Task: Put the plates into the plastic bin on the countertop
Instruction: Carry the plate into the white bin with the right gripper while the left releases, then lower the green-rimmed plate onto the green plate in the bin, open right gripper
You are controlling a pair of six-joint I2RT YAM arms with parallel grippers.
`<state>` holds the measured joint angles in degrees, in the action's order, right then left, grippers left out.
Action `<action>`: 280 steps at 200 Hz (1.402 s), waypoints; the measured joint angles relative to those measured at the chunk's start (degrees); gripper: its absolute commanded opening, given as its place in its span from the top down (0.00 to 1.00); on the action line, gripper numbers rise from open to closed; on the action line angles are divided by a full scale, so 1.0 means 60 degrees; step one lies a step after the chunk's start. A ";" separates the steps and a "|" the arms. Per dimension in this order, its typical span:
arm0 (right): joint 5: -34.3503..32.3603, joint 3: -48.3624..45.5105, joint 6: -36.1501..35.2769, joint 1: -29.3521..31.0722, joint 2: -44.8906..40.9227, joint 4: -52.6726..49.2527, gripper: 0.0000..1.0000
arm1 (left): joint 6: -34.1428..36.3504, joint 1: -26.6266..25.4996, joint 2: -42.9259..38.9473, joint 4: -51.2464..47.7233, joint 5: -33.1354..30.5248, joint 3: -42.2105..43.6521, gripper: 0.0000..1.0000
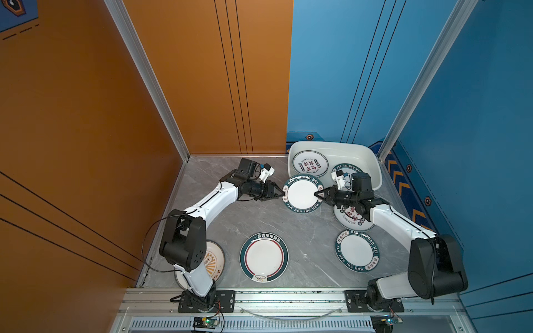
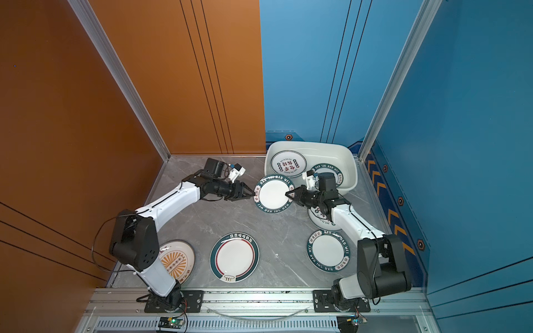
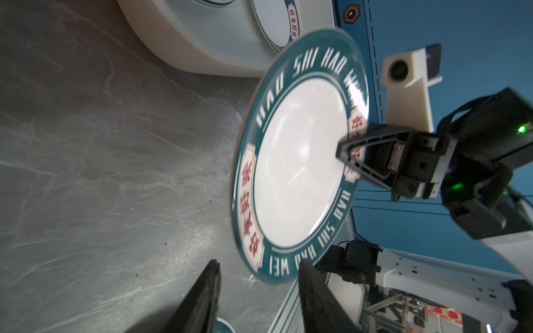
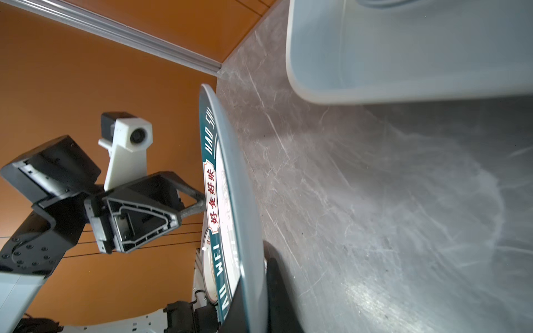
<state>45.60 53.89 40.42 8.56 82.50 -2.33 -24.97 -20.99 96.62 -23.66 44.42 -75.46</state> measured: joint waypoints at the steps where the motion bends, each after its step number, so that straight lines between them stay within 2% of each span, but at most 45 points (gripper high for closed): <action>1: -0.0025 0.0087 -0.0029 -0.0029 0.0000 -0.0069 1.00 | 0.0015 0.0000 -0.0029 -0.0004 -0.0015 0.0011 0.41; 11: -0.0237 0.0634 -0.0215 -0.0270 0.0022 -0.0597 1.00 | 0.0098 0.0018 -0.0251 0.0018 -0.0098 0.0142 0.36; 26: -0.0550 0.1515 -0.0361 -0.0732 0.0146 -0.1293 1.00 | 0.0124 0.0055 -0.0612 0.0029 -0.0270 0.0390 0.16; 29: -0.0645 0.1723 -0.0401 -0.0856 0.0200 -0.1428 1.00 | 0.0157 0.0055 -0.0681 0.0011 -0.0321 0.0426 0.08; 34: -0.0754 0.1963 -0.0426 -0.1020 0.0266 -0.1581 1.00 | 0.0131 0.0062 -0.0823 0.0022 -0.0397 0.0525 0.00; 56: -0.1424 0.3031 -0.0550 -0.1840 0.0769 -0.2313 1.00 | 0.0175 0.0106 -0.1574 0.0073 -0.0812 0.1035 0.02; 87: -0.2404 0.4167 -0.0601 -0.2743 0.1807 -0.3100 1.00 | -0.0441 0.0375 -0.2816 0.0827 -0.1239 0.2197 0.02; 119: -0.2998 0.5304 -0.0696 -0.3206 0.3118 -0.3705 1.00 | -0.0863 0.0816 -0.3581 0.1275 -0.1668 0.3169 0.02; 153: -0.3246 0.6306 -0.0761 -0.3541 0.4386 -0.4204 1.00 | -0.0889 0.0936 -0.3960 0.1195 -0.1985 0.3381 0.02; 208: -0.3657 0.6943 -0.0772 -0.3876 0.5544 -0.4619 1.00 | -0.0885 0.1086 -0.4353 0.1184 -0.2022 0.3650 0.02; 269: -0.3909 0.7009 -0.0780 -0.3927 0.5971 -0.4849 1.00 | -0.0882 0.1180 -0.4353 0.1188 -0.2007 0.3697 0.02; 280: -0.3909 0.7016 -0.0780 -0.3960 0.6014 -0.4845 0.96 | -0.0882 0.1206 -0.4353 0.1188 -0.2004 0.3697 0.02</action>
<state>22.15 95.98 35.75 -15.20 118.58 -31.40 -30.26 -13.76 70.50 -16.53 32.40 -53.28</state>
